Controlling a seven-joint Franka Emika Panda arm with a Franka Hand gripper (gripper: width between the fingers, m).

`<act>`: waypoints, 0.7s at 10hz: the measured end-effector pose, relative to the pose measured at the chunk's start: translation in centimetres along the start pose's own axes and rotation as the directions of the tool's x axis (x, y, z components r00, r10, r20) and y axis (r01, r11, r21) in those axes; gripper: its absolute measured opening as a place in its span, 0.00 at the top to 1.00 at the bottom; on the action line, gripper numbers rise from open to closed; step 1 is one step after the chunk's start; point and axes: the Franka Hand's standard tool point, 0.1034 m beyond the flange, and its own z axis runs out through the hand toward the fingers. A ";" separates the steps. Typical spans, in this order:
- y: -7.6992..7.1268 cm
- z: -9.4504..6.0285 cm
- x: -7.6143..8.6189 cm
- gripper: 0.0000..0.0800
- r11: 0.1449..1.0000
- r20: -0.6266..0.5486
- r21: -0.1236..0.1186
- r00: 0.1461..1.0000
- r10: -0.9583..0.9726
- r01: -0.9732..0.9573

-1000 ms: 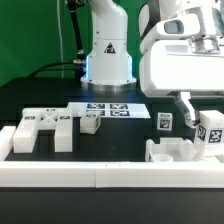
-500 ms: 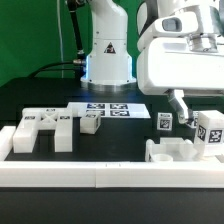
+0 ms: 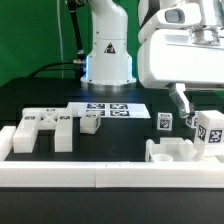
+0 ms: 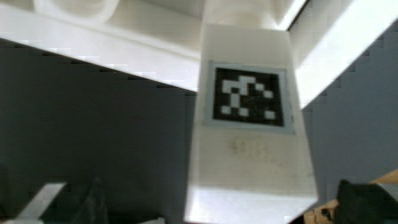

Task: Assemble chair

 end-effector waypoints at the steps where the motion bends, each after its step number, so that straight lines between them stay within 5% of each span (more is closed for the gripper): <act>1: -0.3 0.2 -0.3 0.19 1.000 0.066 0.015 0.998 -0.002 0.001; 7: -0.7 0.7 0.0 0.19 0.996 0.434 0.086 0.901 -0.020 -0.020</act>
Offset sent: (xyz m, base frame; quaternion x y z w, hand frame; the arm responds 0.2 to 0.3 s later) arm 0.0084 -0.0016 -0.0028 0.0048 -0.1344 0.0060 0.9909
